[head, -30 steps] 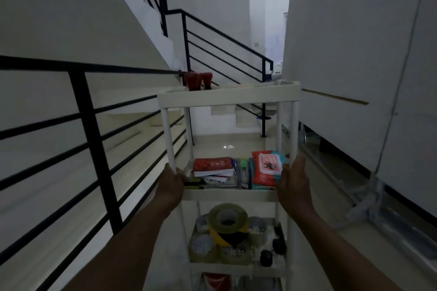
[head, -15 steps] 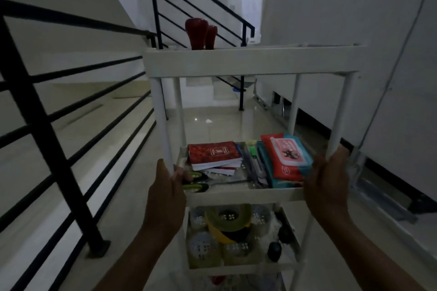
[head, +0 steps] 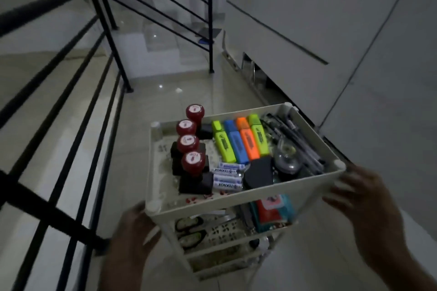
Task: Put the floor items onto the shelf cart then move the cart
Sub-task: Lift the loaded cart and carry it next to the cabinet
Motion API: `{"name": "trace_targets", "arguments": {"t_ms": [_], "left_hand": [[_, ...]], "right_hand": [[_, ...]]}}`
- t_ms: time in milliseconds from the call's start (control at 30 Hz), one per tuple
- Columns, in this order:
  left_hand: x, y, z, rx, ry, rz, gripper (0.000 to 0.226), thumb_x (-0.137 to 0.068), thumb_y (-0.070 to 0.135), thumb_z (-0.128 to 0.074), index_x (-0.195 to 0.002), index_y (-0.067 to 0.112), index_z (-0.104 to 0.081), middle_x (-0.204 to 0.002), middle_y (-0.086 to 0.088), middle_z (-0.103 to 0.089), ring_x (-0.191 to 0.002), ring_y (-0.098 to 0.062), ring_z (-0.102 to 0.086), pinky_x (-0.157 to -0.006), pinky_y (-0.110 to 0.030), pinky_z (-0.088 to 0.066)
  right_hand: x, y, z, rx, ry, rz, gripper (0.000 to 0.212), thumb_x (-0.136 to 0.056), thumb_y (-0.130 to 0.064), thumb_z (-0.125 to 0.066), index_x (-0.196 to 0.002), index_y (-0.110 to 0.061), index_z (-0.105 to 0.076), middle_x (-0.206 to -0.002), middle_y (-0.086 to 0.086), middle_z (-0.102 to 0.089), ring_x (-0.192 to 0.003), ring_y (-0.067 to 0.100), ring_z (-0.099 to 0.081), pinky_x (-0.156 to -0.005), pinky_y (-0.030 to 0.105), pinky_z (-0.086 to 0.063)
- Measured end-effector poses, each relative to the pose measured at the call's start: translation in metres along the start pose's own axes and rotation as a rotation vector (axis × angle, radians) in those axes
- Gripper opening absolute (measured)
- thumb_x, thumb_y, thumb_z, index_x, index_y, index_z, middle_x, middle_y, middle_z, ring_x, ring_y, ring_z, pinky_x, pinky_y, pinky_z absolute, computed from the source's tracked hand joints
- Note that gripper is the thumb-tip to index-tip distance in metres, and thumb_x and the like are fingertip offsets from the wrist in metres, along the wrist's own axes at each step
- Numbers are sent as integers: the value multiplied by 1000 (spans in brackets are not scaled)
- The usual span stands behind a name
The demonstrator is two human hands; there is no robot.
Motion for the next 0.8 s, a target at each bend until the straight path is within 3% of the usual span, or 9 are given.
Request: {"name": "trace_targets", "arguments": {"t_ms": [100, 167, 267, 333, 400, 500, 633, 733, 800], "left_hand": [[-19, 30, -2, 170, -16, 117, 69, -69, 64, -57, -124, 23, -58, -127, -14, -61, -111, -25, -60, -82, -46, -46], [-33, 42, -13, 165, -31, 177, 61, -74, 61, -53, -129, 32, -55, -120, -11, -64, -112, -30, -60, -88, -52, -46], [-33, 43, -43, 42, -89, 178, 33, -93, 50, -46, -123, 40, -57, -115, -5, -71, -105, -32, -66, -84, -52, -52], [-35, 34, -48, -50, -21, 143, 26, -99, 44, -40, -119, 55, -53, -122, 1, -66, -109, -32, -63, -89, -57, -50], [-39, 31, -49, -141, 66, 96, 29, -100, 41, -37, -116, 64, -46, -127, 2, -59, -112, -30, -58, -94, -58, -47], [-43, 32, -54, -215, 83, 57, 34, -101, 38, -32, -131, 53, -39, -124, 2, -52, -110, -24, -53, -95, -48, -44], [-56, 37, -70, -257, 31, 58, 34, -102, 36, -32, -131, 50, -40, -119, 3, -51, -101, -18, -50, -85, -38, -40], [-80, 36, -88, -300, -67, 53, 30, -102, 35, -33, -121, 54, -45, -125, 4, -52, -111, -19, -51, -93, -41, -42], [-94, 42, -109, -319, -135, 70, 32, -102, 36, -34, -125, 53, -47, -129, 4, -53, -117, -22, -52, -94, -47, -47]], "right_hand": [[-27, -62, -17, 45, -202, -98, 61, -82, -69, -46, -126, -28, -59, -111, -2, -67, -94, 20, -64, -75, 41, -51], [-49, -80, -43, 236, -343, -179, 77, -63, -83, -54, -123, -37, -58, -115, -8, -64, -98, 19, -63, -74, 37, -48], [-72, -73, -70, 504, -448, -183, 44, -86, -73, -43, -124, -53, -53, -122, -16, -58, -107, 13, -59, -86, 39, -49], [-79, -60, -76, 554, -497, -164, 39, -99, -57, -36, -132, -44, -50, -126, -13, -56, -112, 13, -55, -96, 41, -47], [-70, -59, -80, 558, -498, -209, 36, -104, -42, -33, -136, -35, -48, -125, -5, -54, -109, 16, -55, -89, 35, -48], [-67, -58, -72, 572, -423, -227, 39, -104, -43, -30, -142, -40, -42, -136, -7, -49, -121, 18, -49, -101, 40, -43], [-66, -54, -53, 573, -322, -208, 38, -103, -46, -31, -138, -42, -46, -142, -3, -51, -125, 19, -50, -106, 46, -41], [-60, -54, -35, 522, -248, -246, 38, -103, -49, -30, -139, -48, -41, -145, -7, -48, -129, 19, -47, -109, 50, -38], [-54, -56, -27, 475, -182, -297, 39, -104, -46, -28, -141, -48, -39, -141, -12, -46, -129, 17, -44, -107, 44, -38]]}}
Point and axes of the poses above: each hand's wrist, its own x-axis away from the middle knuckle, its own z-axis out of the back of the hand, y = z × x, the point moved 7 cm from there along -x, towards the middle knuckle
